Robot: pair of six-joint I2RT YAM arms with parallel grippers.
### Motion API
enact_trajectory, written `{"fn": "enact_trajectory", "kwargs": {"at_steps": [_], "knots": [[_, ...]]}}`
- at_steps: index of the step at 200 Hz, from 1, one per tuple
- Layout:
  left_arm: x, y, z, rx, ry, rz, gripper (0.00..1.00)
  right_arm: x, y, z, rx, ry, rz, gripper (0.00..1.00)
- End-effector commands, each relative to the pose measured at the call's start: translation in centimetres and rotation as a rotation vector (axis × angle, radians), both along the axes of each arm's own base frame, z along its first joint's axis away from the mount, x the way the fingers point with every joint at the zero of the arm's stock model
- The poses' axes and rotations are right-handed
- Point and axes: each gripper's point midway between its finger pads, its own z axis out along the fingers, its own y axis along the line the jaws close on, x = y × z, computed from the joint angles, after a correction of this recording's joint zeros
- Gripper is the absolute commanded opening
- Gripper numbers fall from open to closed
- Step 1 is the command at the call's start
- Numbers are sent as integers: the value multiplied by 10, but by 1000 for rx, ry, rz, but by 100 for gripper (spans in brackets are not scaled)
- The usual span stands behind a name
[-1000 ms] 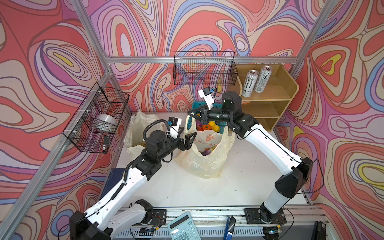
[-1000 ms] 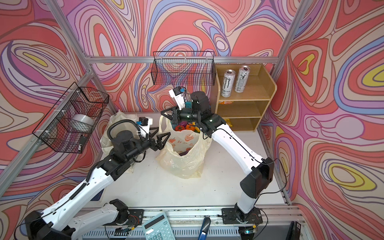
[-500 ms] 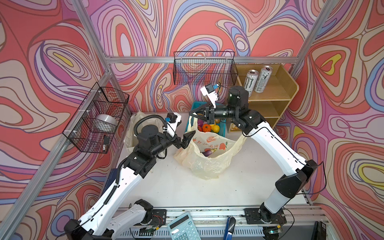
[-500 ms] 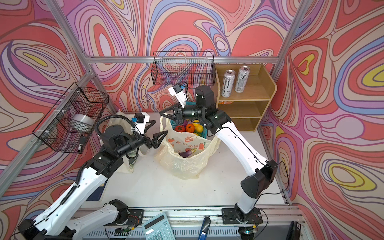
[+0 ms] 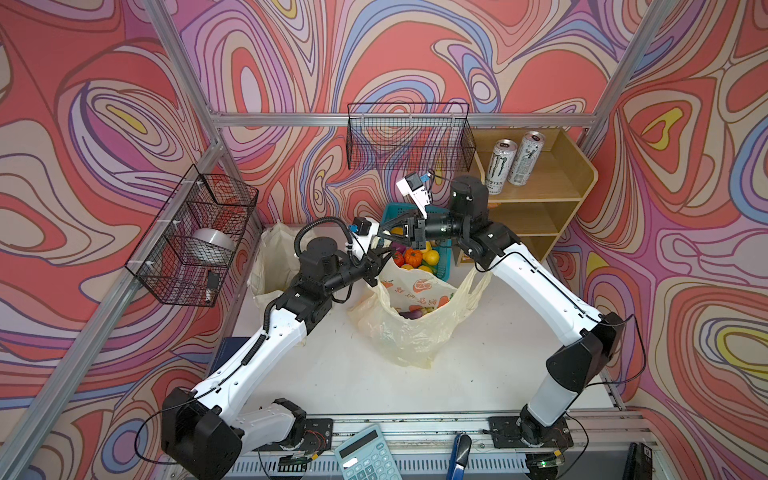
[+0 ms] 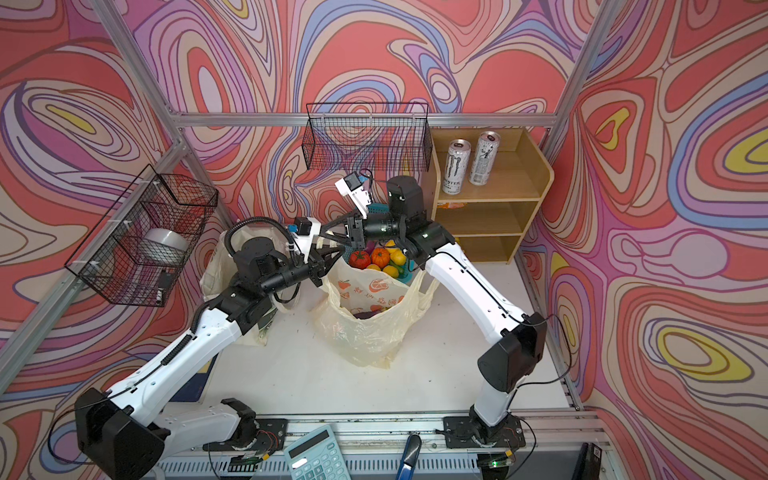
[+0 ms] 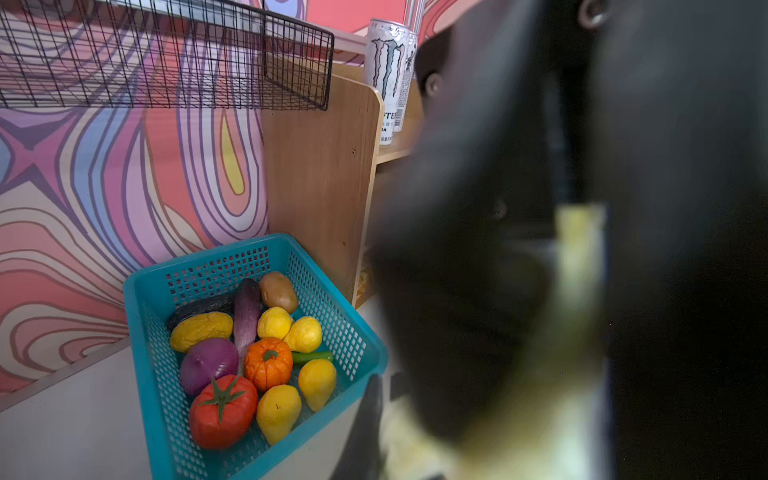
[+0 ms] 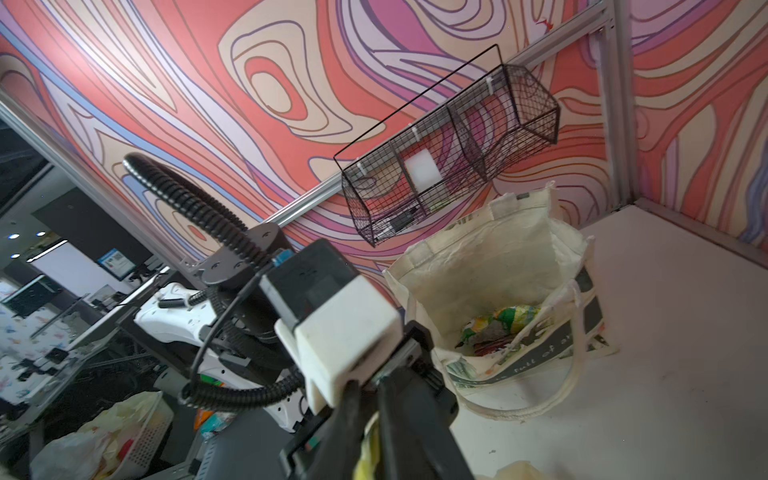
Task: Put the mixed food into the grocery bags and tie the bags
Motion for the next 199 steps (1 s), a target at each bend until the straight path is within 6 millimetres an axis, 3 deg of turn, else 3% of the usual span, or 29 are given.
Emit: {"fn": "enact_trajectory", "kwargs": {"at_steps": [1,15,51,90,144,199], "knots": [[3,14,6,-73,2,87,0,5,-20,20,37,-54,-119,57],[5,27,5,-98,4,168,0,20,-37,21,47,-46,-265,69],[9,55,-4,-147,3,365,0,39,-55,9,51,23,-484,78],[12,61,-10,-164,13,455,0,28,-27,-6,37,34,-515,82],[15,57,-14,-174,30,458,0,18,4,-12,37,27,-465,82],[16,53,-16,-167,35,445,0,13,34,-20,18,30,-399,74]]}}
